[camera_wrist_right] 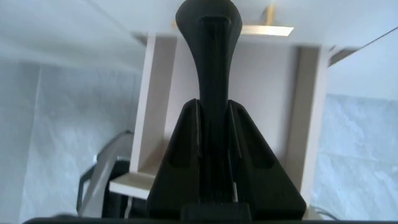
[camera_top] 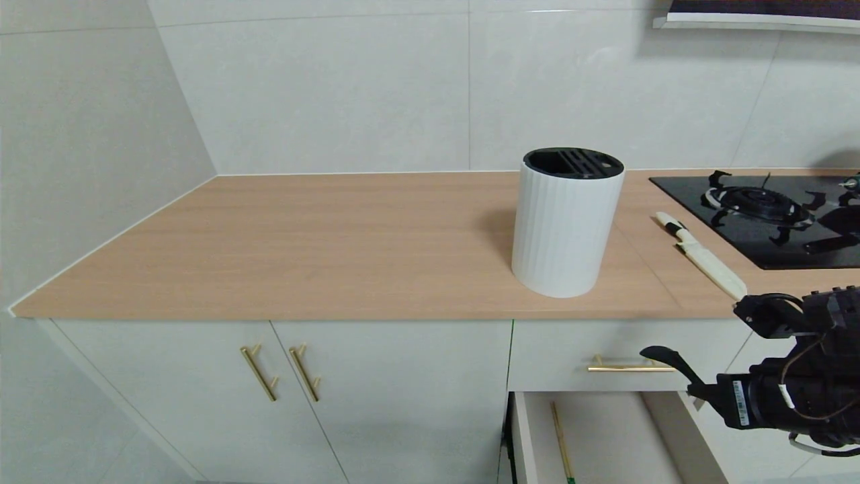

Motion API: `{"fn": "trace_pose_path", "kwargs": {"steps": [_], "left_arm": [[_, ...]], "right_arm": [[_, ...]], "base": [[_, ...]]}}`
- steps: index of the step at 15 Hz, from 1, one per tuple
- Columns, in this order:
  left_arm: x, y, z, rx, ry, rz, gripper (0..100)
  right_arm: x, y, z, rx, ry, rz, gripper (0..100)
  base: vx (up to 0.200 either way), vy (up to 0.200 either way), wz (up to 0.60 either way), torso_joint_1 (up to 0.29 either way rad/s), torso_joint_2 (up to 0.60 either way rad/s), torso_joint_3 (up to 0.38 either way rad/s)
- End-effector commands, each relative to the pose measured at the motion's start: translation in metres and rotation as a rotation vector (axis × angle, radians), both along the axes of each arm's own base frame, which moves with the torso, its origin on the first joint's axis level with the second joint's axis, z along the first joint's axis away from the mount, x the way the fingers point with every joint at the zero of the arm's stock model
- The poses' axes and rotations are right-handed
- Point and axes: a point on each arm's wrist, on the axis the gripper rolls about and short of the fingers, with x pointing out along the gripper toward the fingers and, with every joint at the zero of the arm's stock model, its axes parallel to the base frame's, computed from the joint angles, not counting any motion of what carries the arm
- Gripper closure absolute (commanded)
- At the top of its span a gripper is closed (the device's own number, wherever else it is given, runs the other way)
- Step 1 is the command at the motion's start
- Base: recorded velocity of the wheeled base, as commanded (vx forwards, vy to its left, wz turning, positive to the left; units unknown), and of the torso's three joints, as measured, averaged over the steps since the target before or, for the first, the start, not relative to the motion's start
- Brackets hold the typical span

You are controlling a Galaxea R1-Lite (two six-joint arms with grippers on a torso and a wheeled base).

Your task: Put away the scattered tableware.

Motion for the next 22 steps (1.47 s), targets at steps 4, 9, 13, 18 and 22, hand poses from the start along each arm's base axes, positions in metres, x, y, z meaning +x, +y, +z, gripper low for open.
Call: {"fn": "trace_pose_path", "kwargs": {"steps": [4, 9, 13, 18, 22], "left_arm": [[0.000, 0.000, 0.000, 0.000, -0.001, 0.001, 0], [0.000, 0.000, 0.000, 0.000, -0.001, 0.001, 0], [0.000, 0.000, 0.000, 0.000, -0.001, 0.001, 0], [0.000, 0.000, 0.000, 0.000, -0.001, 0.001, 0], [0.000, 0.000, 0.000, 0.000, -0.001, 0.001, 0]], "right_arm": [[0.001, 0.003, -0.006, -0.011, 0.027, 0.019, 100], [0.004, 0.005, -0.013, -0.019, 0.060, 0.021, 100], [0.005, 0.005, -0.016, -0.028, 0.069, 0.014, 100], [0.007, 0.005, -0.020, -0.031, 0.086, 0.014, 100], [0.007, 0.005, -0.020, -0.031, 0.086, 0.014, 100]], "base": [[0.000, 0.000, 0.00, -0.188, 0.47, 0.281], [0.000, 0.000, 0.00, -0.183, 0.48, 0.292], [0.000, 0.000, 0.00, -0.161, 0.46, 0.304], [0.000, 0.000, 0.00, -0.114, 0.45, 0.329], [0.000, 0.000, 0.00, -0.035, 0.17, 0.122]]}}
